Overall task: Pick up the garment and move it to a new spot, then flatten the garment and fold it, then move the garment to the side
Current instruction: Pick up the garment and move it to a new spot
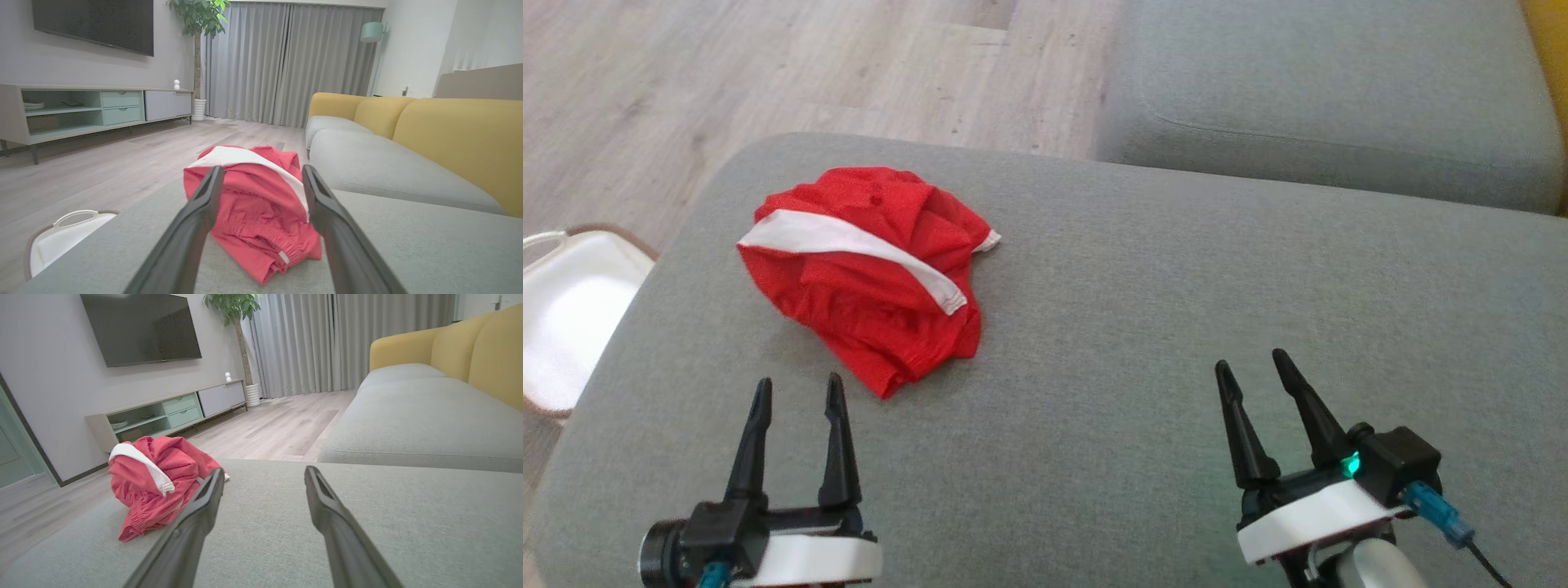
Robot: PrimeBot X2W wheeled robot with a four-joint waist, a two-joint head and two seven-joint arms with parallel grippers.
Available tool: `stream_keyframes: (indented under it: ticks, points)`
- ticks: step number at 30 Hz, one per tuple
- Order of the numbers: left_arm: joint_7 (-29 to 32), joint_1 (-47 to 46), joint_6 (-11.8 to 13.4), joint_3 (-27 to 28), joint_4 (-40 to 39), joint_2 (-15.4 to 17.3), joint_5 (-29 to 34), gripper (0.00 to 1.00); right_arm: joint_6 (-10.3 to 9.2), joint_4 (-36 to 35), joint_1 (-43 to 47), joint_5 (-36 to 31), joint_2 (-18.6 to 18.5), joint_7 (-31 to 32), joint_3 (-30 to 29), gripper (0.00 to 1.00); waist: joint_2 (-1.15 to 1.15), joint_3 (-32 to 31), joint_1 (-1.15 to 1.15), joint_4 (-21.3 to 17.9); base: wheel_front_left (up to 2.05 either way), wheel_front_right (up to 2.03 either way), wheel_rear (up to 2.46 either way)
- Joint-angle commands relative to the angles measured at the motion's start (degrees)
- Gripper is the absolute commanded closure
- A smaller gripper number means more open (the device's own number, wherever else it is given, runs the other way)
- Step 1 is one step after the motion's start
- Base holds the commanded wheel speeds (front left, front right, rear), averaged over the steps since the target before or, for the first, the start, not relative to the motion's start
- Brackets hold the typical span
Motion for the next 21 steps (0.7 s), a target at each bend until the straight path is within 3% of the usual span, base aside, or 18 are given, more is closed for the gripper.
stream_keyframes:
  ticks: [1,6,11,17,21]
  points:
    - [-0.5,-1.5,-0.1,2.4,-1.9,-0.1,0.7,0.0,-0.04,-1.6,-0.8,0.5,-0.4,-0.6,1.5,0.0,0.0,0.0,0.0,0.8,0.0,0.0,0.0]
    - [-0.5,-2.2,-0.8,4.5,-2.0,0.1,1.6,0.0,-0.04,-2.0,-1.1,0.5,-0.4,-0.6,2.3,0.0,0.0,1.2,0.0,1.0,0.0,0.0,0.0]
    - [-0.5,-6.3,-2.7,5.9,-0.9,2.9,3.2,0.0,-0.04,-2.5,-2.1,-0.1,-0.4,-0.6,2.2,0.0,0.0,3.9,0.0,0.0,0.0,0.0,0.0]
    - [2.8,-17.7,-7.2,4.3,7.0,11.0,5.1,0.0,-0.04,-3.1,-4.1,-1.3,-0.4,-0.6,0.7,0.0,0.0,8.0,0.0,-2.0,0.0,0.0,0.0]
    - [8.7,-25.5,-9.0,-1.2,12.7,17.2,6.0,0.0,-0.04,-3.3,-5.6,-1.9,-0.4,-0.6,-0.3,0.0,0.0,10.7,0.0,-3.5,0.0,0.0,0.0]
